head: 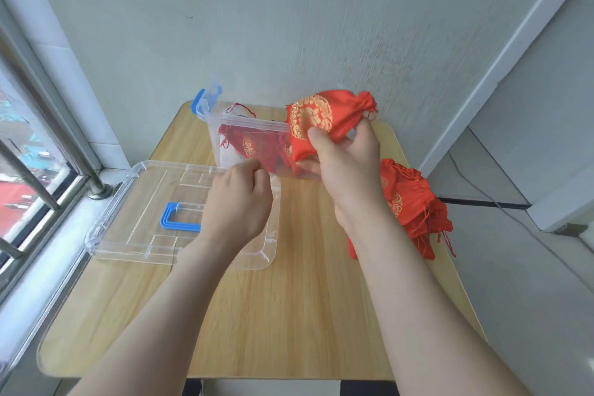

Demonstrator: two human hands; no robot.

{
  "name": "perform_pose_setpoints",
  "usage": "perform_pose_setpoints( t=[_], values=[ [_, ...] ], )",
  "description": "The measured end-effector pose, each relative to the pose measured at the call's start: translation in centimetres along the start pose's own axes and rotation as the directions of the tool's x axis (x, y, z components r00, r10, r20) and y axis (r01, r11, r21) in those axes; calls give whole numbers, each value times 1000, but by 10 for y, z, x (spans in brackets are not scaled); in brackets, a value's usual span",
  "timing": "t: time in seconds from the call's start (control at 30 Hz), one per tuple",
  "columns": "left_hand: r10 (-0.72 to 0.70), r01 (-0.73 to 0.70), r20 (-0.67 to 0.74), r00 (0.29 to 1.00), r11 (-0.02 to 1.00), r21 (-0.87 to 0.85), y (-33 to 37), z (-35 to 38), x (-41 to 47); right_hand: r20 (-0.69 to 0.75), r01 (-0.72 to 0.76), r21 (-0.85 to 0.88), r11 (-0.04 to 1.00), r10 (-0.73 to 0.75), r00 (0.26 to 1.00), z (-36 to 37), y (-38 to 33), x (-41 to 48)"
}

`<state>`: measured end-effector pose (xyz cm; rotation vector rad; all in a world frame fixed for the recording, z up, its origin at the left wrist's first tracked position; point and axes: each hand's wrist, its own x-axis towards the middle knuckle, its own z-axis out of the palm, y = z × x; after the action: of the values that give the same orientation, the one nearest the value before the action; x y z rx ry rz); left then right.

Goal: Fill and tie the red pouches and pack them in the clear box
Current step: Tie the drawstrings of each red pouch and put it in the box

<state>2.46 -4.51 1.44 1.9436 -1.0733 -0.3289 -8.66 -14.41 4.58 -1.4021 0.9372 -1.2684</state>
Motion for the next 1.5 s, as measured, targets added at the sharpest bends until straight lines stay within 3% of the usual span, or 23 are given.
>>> perform_pose_setpoints(
  t=[0.07,0.17,0.37,0.47,0.53,0.7,0.8,0.9,0.97,1.07,1.27,1.37,1.5],
  values=[
    [-12,13,23,1000,1000,-8,1,1,1,-98,157,-283,946,-191,977,10,0,13],
    [-46,47,91,995,999,-3,3,4,1,-145,233,-492,839,-343,928,23,-7,31],
    [-9,-19,255,967,994,108,-4,18,0,-114,92,-820,565,-318,941,29,-9,57],
    [22,-65,292,956,988,138,-7,22,1,-87,95,-861,499,-328,941,27,-8,70],
    [33,-83,305,952,985,154,-8,23,2,-32,101,-863,495,-253,967,27,-6,76],
    [68,-124,318,945,980,159,-13,26,4,245,276,-805,525,-130,961,42,3,63],
    [96,-165,344,934,970,177,-19,27,5,322,397,-769,502,-233,918,50,10,43],
    [128,-199,341,931,963,183,-24,29,4,279,472,-717,514,-409,869,44,12,19],
    [140,-209,328,934,960,186,-25,30,4,186,427,-732,531,-446,875,35,10,1],
    [148,-212,316,937,961,179,-24,29,3,93,299,-787,540,-376,922,13,11,-19],
    [163,-228,308,937,955,189,-15,32,-7,-69,-46,-924,380,-45,997,-37,25,-39],
    [196,-265,321,927,946,187,-12,36,-10,-148,-172,-842,511,87,985,-50,34,-46],
    [234,-306,340,911,936,177,-5,42,-14,-238,-310,-768,560,199,951,-65,38,-39]
  ],
)
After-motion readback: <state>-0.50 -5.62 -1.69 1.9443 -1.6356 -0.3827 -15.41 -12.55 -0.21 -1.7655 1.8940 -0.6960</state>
